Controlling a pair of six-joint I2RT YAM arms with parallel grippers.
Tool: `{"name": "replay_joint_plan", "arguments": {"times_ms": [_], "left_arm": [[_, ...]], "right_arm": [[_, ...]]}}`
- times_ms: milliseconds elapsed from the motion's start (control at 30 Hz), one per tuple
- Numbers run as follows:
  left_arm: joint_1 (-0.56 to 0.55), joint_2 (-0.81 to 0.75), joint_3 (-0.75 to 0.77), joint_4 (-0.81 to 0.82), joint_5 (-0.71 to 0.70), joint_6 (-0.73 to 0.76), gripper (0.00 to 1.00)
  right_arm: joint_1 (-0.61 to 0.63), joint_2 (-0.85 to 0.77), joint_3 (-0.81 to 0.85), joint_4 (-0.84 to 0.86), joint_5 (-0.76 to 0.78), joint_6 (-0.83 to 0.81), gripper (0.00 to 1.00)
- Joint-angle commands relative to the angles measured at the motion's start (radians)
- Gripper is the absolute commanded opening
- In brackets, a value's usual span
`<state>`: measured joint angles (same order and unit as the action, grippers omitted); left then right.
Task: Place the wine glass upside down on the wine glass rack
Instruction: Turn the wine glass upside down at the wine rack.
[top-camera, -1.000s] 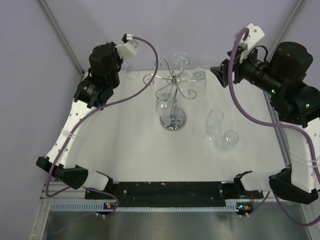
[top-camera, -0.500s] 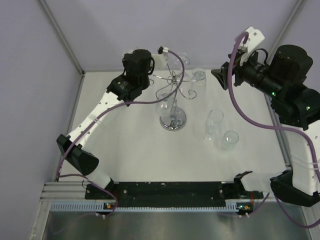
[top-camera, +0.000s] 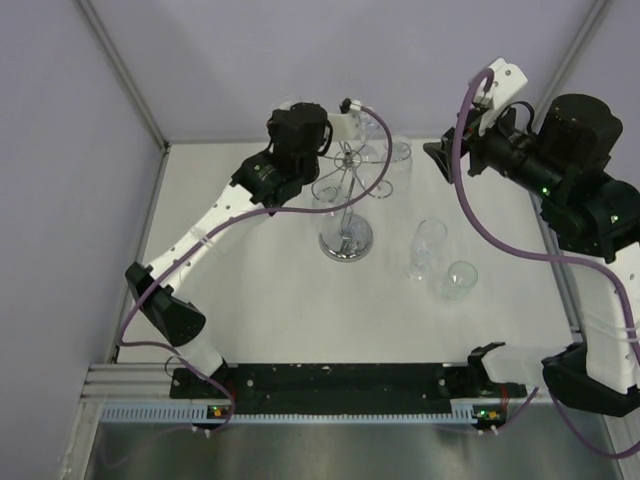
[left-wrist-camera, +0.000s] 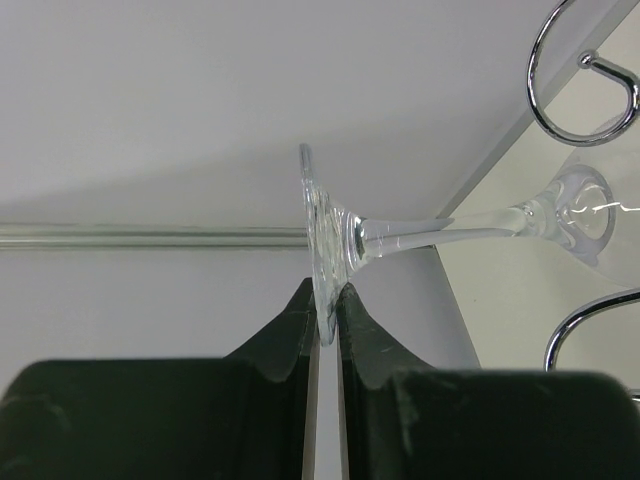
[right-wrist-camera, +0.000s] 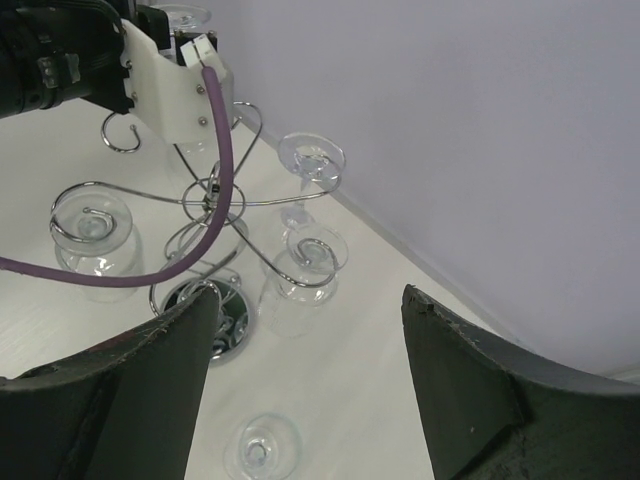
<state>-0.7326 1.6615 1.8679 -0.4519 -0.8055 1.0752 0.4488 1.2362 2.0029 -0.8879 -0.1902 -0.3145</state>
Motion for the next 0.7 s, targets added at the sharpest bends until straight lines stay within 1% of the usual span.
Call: {"name": "replay_joint_plan", "arguments": {"times_ms": [0, 433, 667], "left_arm": [[-0.024, 0.009, 0.08, 0.03, -0.023, -0.044, 0.0], [-0.063, 0.089, 0.146, 0.041, -0.024, -0.037, 0.0], [-0.073, 0.127, 0.171, 0.094, -0.032, -0.005, 0.0]], "right_arm": [[0.008, -0.015, -0.003, 0.026, 0.011, -0.012, 0.74], [0.008, -0.024, -0.023, 0.029, 0.026, -0.018, 0.74], [0.008, -0.03, -0.033, 0.03, 0.032, -0.02, 0.74]]}}
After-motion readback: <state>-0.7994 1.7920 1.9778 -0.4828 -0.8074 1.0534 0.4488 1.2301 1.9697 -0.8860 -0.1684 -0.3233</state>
